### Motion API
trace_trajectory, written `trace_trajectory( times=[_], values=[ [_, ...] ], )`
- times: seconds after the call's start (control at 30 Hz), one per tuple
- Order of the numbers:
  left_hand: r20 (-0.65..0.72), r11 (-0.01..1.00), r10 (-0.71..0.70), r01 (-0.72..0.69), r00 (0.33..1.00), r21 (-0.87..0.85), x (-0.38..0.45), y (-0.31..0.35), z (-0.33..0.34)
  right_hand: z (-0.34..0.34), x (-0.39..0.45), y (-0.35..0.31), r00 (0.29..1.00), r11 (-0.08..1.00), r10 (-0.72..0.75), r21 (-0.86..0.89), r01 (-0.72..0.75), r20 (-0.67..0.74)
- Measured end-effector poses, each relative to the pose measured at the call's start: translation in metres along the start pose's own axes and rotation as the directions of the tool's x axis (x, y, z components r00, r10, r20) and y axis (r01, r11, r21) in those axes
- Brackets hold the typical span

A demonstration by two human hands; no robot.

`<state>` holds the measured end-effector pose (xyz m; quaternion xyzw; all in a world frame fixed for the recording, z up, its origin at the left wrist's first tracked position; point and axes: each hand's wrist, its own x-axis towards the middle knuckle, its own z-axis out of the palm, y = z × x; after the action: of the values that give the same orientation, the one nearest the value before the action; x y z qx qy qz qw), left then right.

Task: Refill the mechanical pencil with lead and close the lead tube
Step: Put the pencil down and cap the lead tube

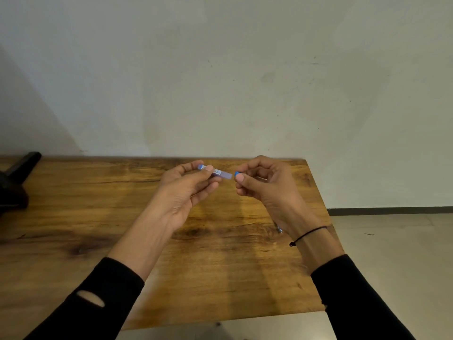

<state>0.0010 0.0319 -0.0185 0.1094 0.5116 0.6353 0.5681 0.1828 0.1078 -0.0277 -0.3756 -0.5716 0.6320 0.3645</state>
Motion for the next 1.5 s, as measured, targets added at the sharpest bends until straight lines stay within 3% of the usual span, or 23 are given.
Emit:
trace_trajectory(
  times=[0.47,0.9,1.1,1.23,1.37,1.5],
  values=[
    [-0.018,0.997,0.061,-0.062,0.998,-0.045,-0.007,-0.004,0.01,-0.001,0.002,0.0,0.999,1.0,-0.03,0.002,0.03,-0.026],
    [-0.002,0.997,0.071,-0.071,0.997,-0.026,-0.004,-0.008,0.006,-0.003,0.004,0.002,0.999,0.999,0.042,-0.001,-0.042,-0.032],
    [0.072,0.964,0.176,-0.187,0.982,0.191,0.0,-0.012,0.005,-0.009,0.002,-0.004,1.0,0.992,-0.006,-0.127,0.005,-0.001],
    [0.152,0.934,0.107,-0.152,0.982,0.324,-0.003,-0.022,0.007,-0.006,0.002,-0.006,0.987,0.986,-0.12,-0.127,0.106,-0.104],
    [0.133,0.945,0.092,-0.129,0.987,0.302,-0.005,-0.036,0.01,0.0,0.003,-0.003,0.978,0.915,-0.198,-0.37,0.16,-0.069],
    [0.096,0.943,0.11,-0.135,0.989,0.306,-0.002,-0.034,0.009,0.003,0.001,-0.005,0.991,0.891,-0.129,-0.435,0.126,0.021]
  ],
)
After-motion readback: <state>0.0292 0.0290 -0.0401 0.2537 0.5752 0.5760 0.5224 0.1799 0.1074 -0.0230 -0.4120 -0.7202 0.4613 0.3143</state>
